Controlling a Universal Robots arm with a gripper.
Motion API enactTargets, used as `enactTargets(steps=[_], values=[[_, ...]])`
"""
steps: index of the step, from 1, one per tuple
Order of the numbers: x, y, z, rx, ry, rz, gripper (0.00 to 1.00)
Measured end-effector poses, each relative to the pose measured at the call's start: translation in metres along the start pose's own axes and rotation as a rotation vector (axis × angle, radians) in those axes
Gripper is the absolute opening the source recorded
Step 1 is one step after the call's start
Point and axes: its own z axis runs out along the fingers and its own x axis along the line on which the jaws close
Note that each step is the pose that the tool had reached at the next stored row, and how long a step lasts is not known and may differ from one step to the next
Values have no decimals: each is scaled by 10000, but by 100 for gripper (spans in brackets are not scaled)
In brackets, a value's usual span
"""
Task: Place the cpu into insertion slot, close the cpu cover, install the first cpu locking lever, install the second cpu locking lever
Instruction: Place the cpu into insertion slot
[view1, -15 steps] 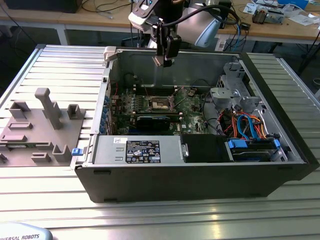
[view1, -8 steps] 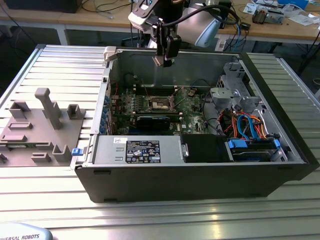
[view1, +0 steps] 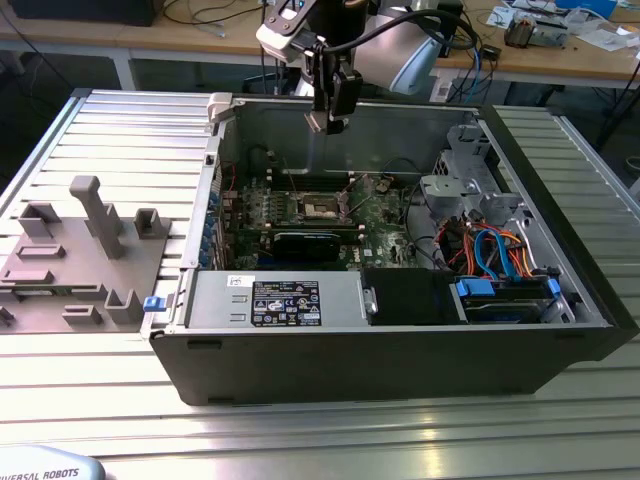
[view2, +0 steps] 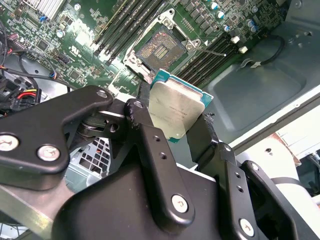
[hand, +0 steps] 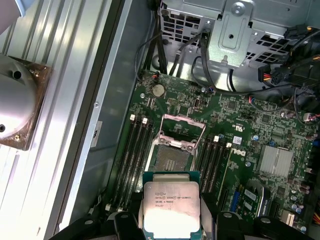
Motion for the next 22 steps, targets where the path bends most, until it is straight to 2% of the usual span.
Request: enactTargets(steps=[22], values=[[0,0,0,-9,-14,267,54]])
